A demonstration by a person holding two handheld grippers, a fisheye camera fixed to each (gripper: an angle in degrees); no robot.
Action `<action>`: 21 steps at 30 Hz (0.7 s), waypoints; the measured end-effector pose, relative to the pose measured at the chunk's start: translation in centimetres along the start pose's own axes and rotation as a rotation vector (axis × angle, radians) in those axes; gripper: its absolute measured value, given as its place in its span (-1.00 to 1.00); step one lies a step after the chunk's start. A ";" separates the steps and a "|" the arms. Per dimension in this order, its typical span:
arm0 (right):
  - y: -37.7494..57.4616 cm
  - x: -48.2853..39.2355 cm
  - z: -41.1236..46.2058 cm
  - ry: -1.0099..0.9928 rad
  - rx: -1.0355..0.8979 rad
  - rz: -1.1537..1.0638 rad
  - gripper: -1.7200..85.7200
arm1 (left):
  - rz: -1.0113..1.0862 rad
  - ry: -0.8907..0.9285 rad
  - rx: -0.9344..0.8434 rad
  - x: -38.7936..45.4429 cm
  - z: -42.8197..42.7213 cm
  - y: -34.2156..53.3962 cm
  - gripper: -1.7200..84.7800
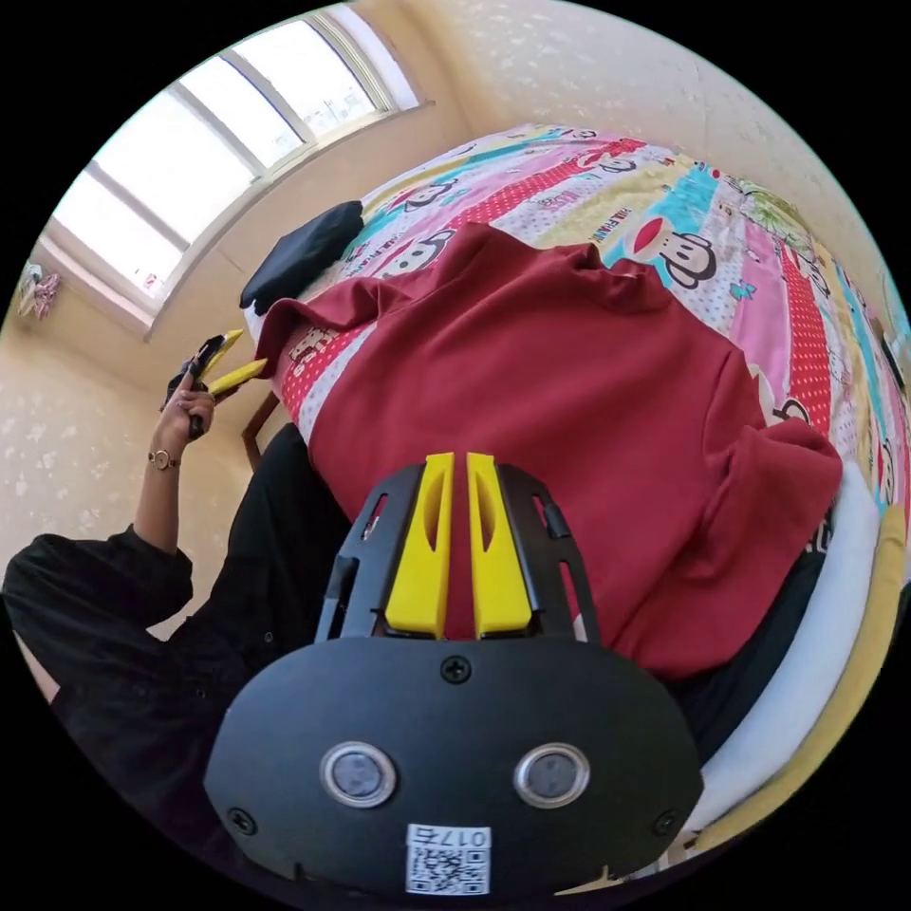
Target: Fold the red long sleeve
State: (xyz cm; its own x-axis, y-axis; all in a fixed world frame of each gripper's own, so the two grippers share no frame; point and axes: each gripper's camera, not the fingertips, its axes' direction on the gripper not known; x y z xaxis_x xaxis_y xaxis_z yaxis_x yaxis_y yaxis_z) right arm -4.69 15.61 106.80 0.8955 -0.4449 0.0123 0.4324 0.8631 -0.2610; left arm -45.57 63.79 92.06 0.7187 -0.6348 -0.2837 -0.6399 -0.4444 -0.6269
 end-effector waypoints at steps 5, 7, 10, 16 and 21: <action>-2.2 1.7 11.1 -0.032 -0.067 0.076 -0.94 | 0.002 0.119 0.245 -2.1 -1.9 0.2 -0.95; 0.5 2.0 11.5 -0.056 0.077 0.094 -0.94 | 0.178 -0.010 0.338 1.2 -4.7 0.9 -0.97; 4.2 1.6 11.8 -0.057 0.236 0.064 -0.95 | 0.411 -0.309 0.558 6.7 -9.4 2.1 -0.98; 5.1 3.8 13.6 -0.174 0.245 0.080 -0.95 | 0.676 -0.259 0.451 17.4 -6.2 1.0 -0.97; 7.3 7.8 14.5 -0.439 0.314 0.122 -0.95 | 0.489 -0.203 0.069 16.4 4.1 0.6 -0.78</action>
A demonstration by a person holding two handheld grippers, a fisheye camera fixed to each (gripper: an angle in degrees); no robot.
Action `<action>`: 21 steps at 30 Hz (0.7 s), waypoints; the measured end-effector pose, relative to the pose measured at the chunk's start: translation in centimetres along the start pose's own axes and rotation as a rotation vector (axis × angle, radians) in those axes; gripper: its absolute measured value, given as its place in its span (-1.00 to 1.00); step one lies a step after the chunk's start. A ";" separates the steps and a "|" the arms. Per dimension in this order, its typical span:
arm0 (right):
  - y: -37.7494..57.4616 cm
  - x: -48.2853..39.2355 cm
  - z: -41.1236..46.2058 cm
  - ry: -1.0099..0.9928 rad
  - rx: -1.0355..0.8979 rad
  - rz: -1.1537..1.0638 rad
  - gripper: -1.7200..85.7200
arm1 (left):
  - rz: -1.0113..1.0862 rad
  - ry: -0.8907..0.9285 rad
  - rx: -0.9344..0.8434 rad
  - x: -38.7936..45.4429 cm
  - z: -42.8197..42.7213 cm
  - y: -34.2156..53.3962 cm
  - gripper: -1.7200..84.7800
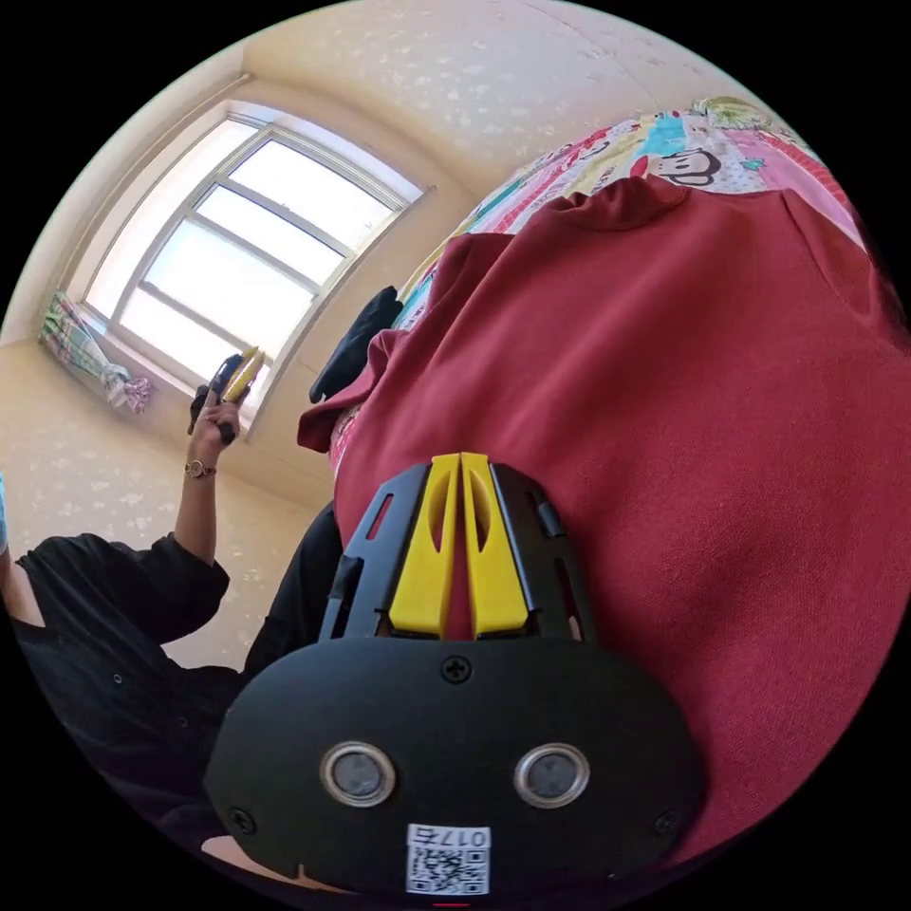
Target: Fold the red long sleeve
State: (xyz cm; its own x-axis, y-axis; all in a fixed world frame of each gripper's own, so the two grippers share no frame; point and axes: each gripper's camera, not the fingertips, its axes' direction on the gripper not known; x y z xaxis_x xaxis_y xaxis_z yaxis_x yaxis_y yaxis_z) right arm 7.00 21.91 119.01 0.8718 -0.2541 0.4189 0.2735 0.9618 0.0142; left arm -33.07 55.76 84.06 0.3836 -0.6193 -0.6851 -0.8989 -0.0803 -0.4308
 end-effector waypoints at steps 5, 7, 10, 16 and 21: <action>1.8 -2.0 0.4 0.025 0.020 -0.135 -0.95 | -0.246 -0.267 0.112 -6.3 1.2 7.3 -0.62; 2.1 -1.9 0.6 0.024 0.023 -0.139 -0.95 | -0.278 -0.285 0.201 -6.5 0.7 8.5 -0.58; 2.4 -1.8 0.9 0.018 0.018 -0.142 -0.95 | -0.405 -0.243 0.134 -7.5 3.0 7.6 -0.58; 3.1 -2.4 1.0 0.023 0.025 -0.158 -0.95 | -0.466 -0.225 0.284 -4.3 6.2 5.7 -0.84; 3.3 -3.1 1.0 0.028 0.015 -0.164 -0.96 | 0.273 -0.320 0.262 15.9 12.7 4.5 -0.87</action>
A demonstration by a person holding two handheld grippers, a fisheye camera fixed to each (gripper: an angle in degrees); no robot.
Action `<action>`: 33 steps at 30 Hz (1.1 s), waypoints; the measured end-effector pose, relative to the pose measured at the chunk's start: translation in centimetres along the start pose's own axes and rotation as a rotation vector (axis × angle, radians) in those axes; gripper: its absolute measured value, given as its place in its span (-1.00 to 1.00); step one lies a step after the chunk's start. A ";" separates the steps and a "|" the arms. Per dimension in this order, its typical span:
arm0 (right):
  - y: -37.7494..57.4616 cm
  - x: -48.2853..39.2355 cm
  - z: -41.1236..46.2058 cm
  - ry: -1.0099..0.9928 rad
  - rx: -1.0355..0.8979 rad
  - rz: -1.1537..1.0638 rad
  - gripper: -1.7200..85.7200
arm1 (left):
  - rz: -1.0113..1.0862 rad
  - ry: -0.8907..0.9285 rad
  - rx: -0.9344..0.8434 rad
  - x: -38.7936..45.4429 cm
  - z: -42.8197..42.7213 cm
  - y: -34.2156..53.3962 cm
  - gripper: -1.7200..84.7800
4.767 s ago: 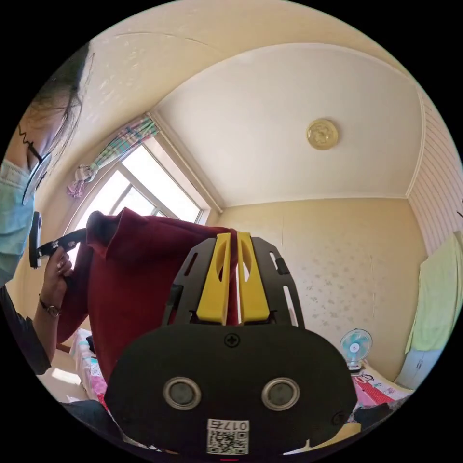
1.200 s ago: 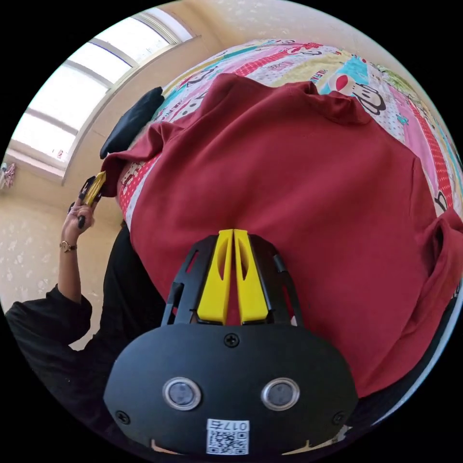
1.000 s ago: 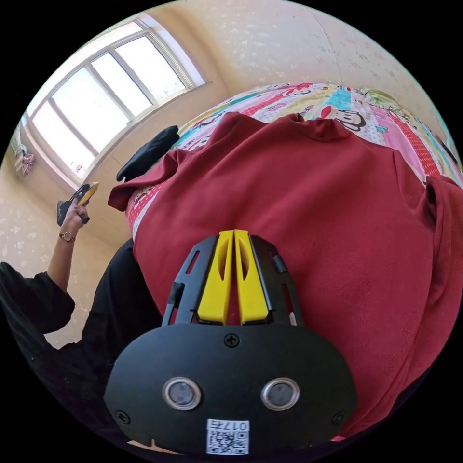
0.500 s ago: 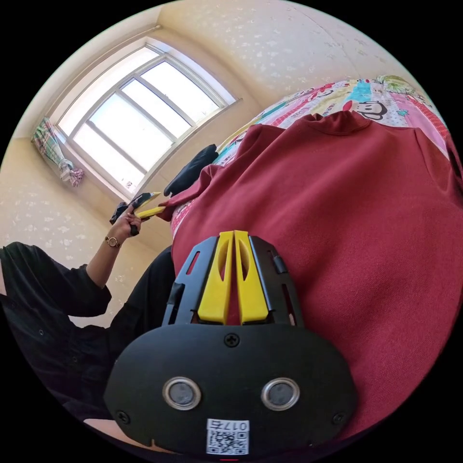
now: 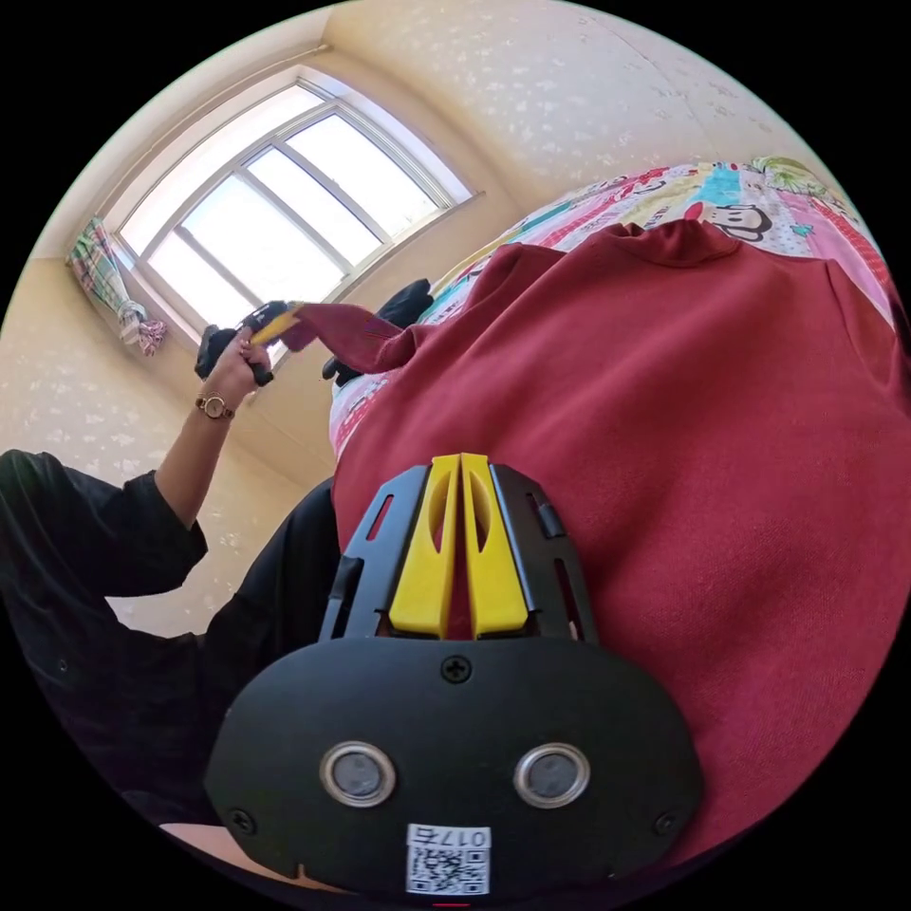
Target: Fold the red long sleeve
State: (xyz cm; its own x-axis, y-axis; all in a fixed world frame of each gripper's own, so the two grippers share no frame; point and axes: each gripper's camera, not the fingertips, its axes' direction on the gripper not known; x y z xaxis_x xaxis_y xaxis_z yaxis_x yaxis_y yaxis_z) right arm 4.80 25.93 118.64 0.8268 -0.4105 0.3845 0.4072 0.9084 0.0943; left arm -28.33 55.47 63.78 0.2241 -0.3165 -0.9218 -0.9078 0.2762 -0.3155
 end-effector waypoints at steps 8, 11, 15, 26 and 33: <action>0.0 -1.6 -1.6 -0.017 0.011 -0.001 -0.95 | 0.742 0.275 -0.510 28.0 15.9 14.4 -0.77; 0.0 -2.3 -2.4 -0.021 0.016 0.001 -0.95 | 0.534 0.242 -0.480 24.9 16.3 14.9 -0.75; -0.3 -3.5 -3.4 -0.012 0.015 -0.005 -0.95 | 0.310 0.199 -0.378 17.6 14.3 11.5 -0.76; -1.9 -7.6 -8.1 -0.022 0.005 0.012 -0.96 | 0.032 0.035 -0.609 3.7 20.1 12.6 -0.63; -4.9 -12.0 -13.0 0.029 -0.012 0.075 -0.95 | 0.094 0.001 -0.489 3.4 15.3 7.4 -0.88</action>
State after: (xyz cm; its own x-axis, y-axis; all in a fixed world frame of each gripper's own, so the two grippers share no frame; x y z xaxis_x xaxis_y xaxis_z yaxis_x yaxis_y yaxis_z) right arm -2.02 25.40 101.66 0.8661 -0.3437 0.3630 0.3482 0.9358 0.0553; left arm -28.85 70.35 54.87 0.1333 -0.3112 -0.9409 -0.9841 -0.1541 -0.0884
